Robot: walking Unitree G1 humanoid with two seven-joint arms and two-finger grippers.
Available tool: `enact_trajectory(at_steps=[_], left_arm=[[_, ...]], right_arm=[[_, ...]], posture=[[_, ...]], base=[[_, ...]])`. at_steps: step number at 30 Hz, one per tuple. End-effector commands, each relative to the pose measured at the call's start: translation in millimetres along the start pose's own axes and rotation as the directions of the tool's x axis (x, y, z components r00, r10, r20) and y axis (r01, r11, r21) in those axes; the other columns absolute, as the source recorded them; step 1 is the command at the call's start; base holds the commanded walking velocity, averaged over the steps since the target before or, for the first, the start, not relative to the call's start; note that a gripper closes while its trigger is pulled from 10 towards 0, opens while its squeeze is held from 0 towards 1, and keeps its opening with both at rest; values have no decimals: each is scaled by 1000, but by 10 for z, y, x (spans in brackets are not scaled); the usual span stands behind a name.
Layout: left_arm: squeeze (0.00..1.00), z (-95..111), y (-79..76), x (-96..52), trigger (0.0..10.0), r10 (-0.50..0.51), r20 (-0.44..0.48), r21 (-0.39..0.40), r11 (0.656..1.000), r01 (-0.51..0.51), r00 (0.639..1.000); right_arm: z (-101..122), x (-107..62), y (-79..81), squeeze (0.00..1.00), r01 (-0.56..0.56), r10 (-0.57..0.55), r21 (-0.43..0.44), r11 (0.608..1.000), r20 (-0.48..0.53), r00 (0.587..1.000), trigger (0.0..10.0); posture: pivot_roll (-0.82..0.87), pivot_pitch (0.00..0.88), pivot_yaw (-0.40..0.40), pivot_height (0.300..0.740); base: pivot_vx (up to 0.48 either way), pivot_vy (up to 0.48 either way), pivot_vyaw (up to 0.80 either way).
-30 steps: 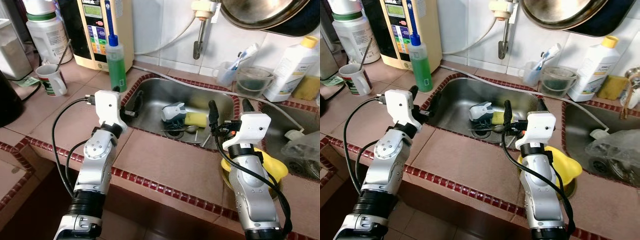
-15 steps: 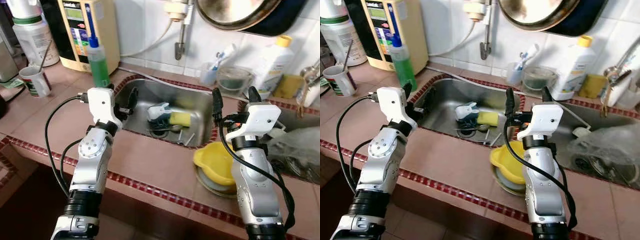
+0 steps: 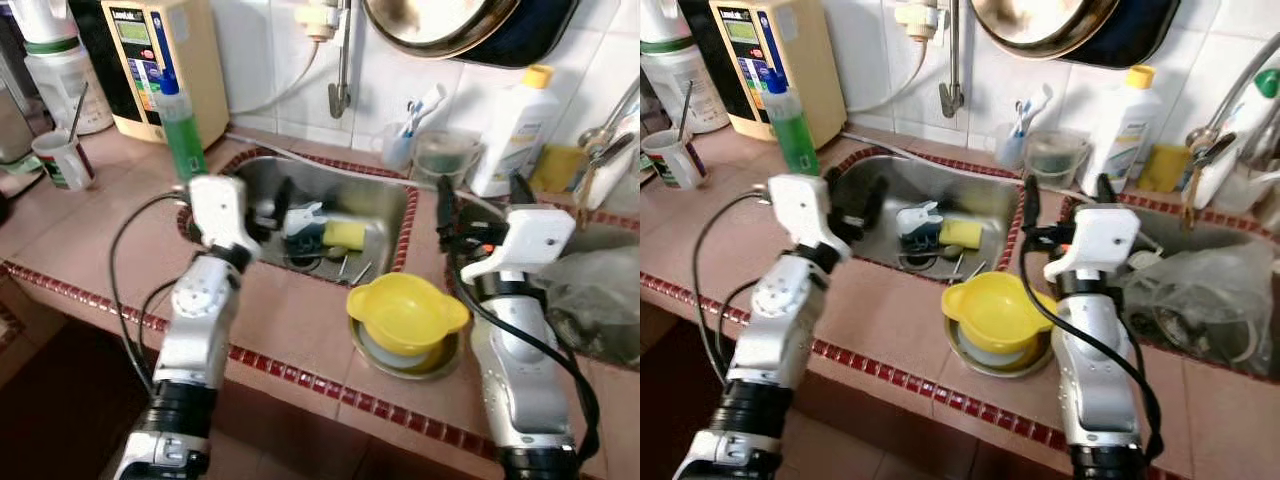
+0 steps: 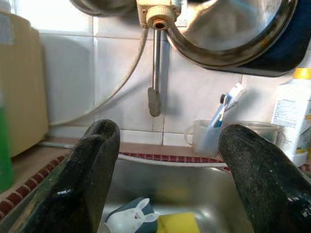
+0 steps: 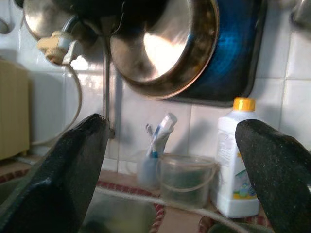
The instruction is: Kitchen organization
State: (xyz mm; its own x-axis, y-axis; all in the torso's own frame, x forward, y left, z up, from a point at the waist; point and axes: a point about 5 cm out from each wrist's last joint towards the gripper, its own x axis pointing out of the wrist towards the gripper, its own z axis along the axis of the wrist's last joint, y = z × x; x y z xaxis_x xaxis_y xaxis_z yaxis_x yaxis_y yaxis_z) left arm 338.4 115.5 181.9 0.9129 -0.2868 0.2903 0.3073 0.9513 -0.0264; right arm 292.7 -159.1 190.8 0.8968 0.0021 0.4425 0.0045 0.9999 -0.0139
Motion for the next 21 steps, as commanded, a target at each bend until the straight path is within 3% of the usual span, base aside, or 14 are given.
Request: enact_trajectory(at_steps=[1,14,21], left_arm=[[0,38,69,1,10000,20,6,12,1000,-20,1000],[0,27,60,-14,10000,16,-1,10,1000,-16,1000],[0,0,30,-50,10000,-29,-19,22,999,29,999]], right_arm=[[33,29,47,0,-12,12,11,1000,12,1000,10000],[24,9,49,0,-15,15,14,1000,3,1000,10000],[-32,-41,57,0,-32,33,21,999,-37,999,10000]], posture=[[8,0,-14,740],[8,0,-14,740],[10,0,-16,740]], base=[[0,-296,0],[0,-298,0],[0,0,0]])
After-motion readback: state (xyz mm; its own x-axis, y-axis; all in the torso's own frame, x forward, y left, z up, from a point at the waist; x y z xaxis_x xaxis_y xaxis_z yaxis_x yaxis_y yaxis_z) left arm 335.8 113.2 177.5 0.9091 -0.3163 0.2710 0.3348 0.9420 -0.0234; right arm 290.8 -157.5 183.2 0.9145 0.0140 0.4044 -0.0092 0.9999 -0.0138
